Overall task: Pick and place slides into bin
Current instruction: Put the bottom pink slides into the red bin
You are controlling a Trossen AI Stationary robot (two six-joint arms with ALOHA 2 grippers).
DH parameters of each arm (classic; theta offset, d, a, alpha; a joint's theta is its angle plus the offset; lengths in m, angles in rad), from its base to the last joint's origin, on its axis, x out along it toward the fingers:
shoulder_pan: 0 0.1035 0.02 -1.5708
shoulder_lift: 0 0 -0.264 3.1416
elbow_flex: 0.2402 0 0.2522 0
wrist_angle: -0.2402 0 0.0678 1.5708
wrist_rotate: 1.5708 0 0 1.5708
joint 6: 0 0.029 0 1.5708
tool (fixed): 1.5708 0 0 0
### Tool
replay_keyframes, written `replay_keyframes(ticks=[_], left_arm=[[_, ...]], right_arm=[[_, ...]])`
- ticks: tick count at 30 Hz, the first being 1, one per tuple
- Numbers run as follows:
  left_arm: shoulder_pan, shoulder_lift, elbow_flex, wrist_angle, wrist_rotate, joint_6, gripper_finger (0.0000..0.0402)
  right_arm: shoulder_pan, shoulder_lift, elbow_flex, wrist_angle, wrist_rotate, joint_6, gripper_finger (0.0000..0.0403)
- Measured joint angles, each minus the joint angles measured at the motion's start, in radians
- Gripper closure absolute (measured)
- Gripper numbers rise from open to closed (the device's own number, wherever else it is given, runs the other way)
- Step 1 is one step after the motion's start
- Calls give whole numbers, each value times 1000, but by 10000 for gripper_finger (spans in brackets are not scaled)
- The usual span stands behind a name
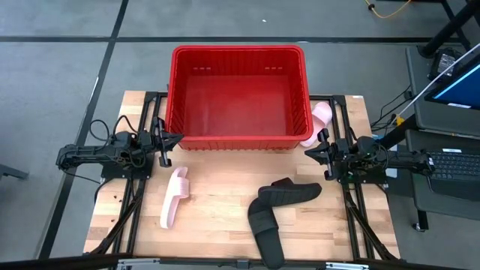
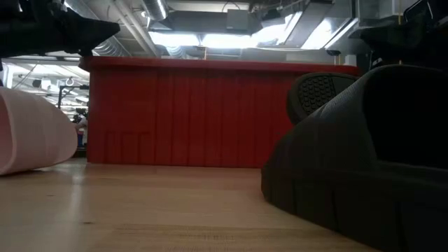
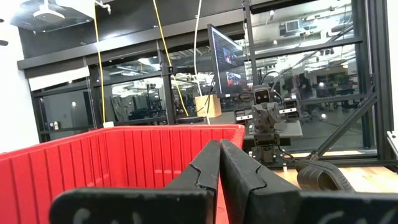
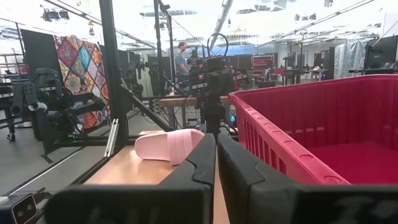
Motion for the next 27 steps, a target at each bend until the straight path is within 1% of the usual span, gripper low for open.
replay_keyframes(ticks=[23,27], left_arm=[[0,0,0,0,0,0,395],[0,0,0,0,0,-59,395]], right_arm=[[0,0,0,-12,0,-30,382],[0,0,0,-13,0,-26,382]])
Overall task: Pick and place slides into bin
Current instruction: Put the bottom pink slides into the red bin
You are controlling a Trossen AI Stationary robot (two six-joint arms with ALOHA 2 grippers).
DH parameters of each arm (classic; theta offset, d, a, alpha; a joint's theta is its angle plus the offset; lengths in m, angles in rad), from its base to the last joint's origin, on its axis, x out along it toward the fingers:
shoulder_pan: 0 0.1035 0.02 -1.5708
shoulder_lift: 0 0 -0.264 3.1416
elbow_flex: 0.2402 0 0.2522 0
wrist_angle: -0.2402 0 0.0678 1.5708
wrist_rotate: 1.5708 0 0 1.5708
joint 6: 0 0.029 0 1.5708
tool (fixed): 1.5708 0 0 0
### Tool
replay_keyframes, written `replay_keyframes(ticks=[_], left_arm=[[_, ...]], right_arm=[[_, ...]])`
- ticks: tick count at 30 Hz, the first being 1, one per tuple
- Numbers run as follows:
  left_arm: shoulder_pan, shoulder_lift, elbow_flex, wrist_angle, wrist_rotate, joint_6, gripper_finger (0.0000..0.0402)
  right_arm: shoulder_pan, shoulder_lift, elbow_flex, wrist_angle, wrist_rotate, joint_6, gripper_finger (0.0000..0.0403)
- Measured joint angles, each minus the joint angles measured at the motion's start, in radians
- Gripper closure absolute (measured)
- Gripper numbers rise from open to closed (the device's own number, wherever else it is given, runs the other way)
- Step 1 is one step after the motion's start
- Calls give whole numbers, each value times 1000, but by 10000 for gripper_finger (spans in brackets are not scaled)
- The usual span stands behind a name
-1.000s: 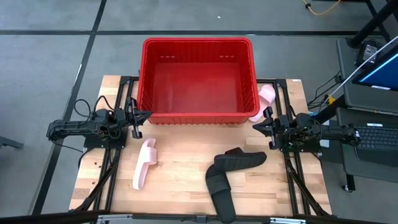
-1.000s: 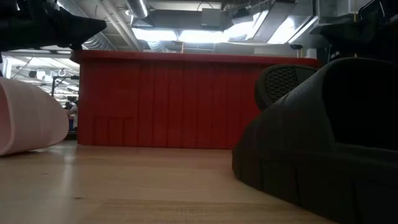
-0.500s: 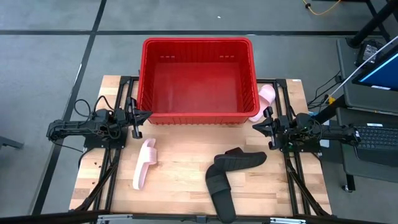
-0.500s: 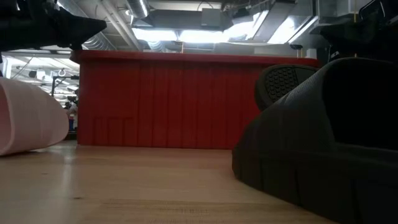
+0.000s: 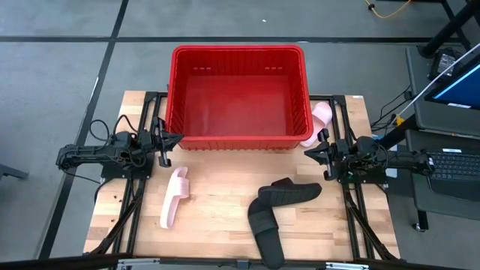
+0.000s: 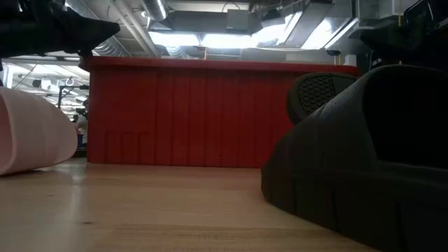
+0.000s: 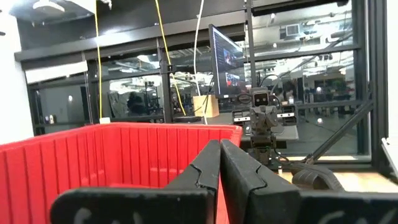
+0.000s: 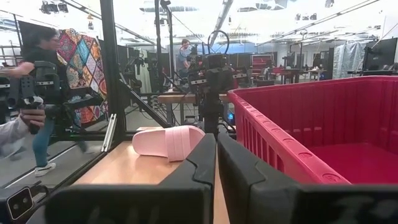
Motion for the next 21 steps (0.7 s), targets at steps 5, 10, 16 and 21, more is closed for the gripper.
replay_keyframes(ticks=[5,10,16,21], left_arm=[[0,0,0,-1,0,-60,394],[0,0,0,7,0,-49,395],[0,0,65,-37,92,-22,399],[0,11,180,-200,108,-28,399]], right_arm=[[0,0,0,0,0,-6,382],[0,0,0,-1,8,-47,382],[0,1,6,-8,59,-48,382],[0,37,79,-19,92,-67,397]])
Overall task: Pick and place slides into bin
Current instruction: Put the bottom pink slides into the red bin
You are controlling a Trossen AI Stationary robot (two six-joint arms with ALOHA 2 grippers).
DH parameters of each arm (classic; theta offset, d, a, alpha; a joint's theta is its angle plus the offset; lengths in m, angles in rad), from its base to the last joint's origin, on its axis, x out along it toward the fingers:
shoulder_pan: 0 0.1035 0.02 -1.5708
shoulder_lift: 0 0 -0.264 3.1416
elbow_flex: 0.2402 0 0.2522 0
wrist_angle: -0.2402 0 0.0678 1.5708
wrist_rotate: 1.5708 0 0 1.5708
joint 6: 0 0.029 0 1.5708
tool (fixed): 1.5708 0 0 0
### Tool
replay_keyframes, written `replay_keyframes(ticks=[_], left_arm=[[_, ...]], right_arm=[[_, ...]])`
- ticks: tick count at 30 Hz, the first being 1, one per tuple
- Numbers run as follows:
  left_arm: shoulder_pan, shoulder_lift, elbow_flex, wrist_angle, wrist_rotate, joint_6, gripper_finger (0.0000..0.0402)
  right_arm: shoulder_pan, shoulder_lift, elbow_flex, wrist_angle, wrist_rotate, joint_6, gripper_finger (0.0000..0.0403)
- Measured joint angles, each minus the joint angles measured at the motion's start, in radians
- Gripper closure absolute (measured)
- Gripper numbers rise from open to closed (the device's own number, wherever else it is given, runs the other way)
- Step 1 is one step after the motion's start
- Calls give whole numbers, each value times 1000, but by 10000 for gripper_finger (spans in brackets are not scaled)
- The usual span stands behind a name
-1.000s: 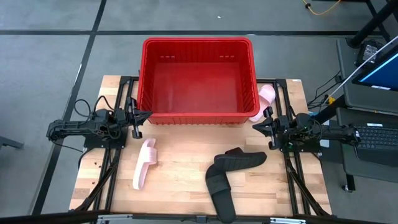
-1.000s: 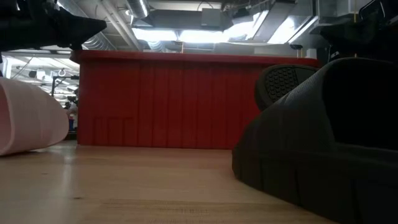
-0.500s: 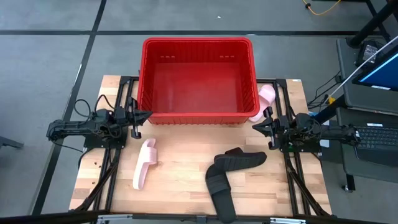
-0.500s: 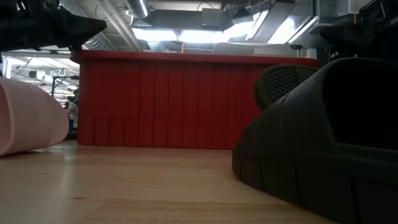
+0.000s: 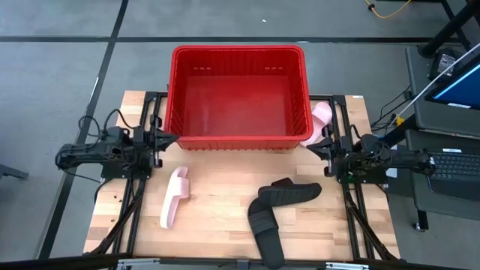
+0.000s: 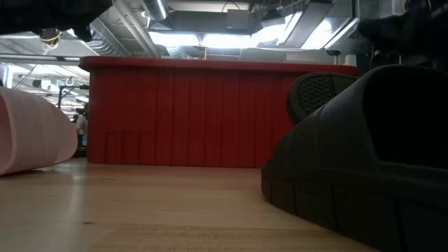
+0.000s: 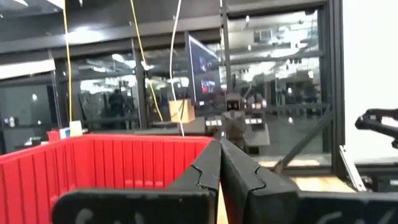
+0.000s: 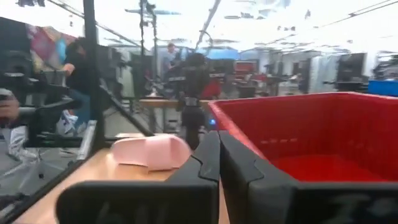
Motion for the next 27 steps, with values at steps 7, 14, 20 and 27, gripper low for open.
replay_keyframes(ticks=[7,14,20,27], left_arm=[[0,98,101,-143,5,1,399],[-24,278,162,-250,74,-63,399],[-129,479,248,-247,25,-71,399],[-370,677,420,-341,-260,-76,399]], right_arm=[[0,152,134,-80,42,-34,398],[6,321,247,-88,39,-35,399],[85,453,324,-89,28,-37,399],[243,513,334,-89,110,-35,400]])
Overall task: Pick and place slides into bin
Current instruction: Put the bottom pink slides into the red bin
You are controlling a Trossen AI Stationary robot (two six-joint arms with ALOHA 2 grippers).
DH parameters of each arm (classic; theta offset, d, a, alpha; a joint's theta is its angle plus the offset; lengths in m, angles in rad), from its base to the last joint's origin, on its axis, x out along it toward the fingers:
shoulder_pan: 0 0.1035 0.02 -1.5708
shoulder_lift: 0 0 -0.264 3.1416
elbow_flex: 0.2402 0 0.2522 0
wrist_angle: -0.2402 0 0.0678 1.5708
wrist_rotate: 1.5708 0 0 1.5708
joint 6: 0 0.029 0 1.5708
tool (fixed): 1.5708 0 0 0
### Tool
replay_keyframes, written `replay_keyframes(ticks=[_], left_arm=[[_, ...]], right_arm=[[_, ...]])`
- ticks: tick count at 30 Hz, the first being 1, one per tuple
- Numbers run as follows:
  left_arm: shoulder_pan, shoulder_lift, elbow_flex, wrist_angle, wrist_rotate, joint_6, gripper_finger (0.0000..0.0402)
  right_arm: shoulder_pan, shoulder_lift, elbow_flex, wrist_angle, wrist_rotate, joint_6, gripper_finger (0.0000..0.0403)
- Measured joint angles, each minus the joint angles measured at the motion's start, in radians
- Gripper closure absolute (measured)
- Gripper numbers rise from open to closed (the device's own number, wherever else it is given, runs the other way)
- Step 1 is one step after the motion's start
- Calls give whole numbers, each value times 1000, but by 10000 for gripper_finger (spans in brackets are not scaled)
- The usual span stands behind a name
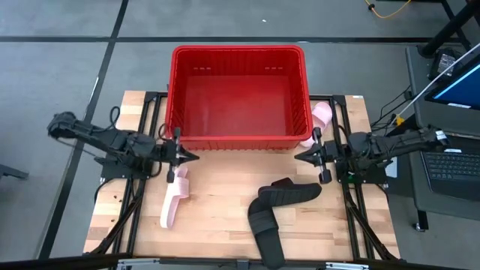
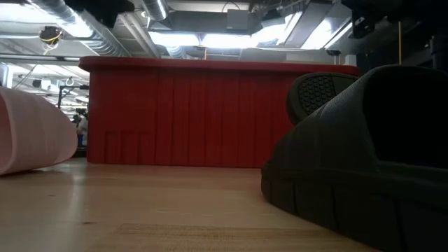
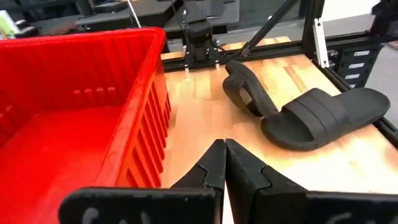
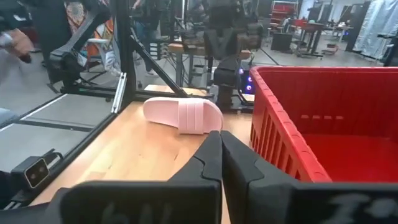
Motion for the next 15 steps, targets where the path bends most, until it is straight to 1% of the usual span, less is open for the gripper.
replay_keyframes(ticks=[2,6,8,10,12,15], left_arm=[[-77,49,39,-3,-80,-22,399],[-227,152,106,-26,-255,-85,399],[-288,206,145,-79,-355,-142,399],[-339,264,187,-143,-428,-229,399],[-376,324,227,-168,-459,-318,399],[-422,424,297,-195,-462,-397,399]], right_arm=[[47,1,0,0,51,3,401],[143,20,0,2,118,2,401],[182,32,0,1,151,1,400],[214,45,0,1,171,1,399],[238,56,0,1,173,4,399],[269,67,0,2,173,10,399]])
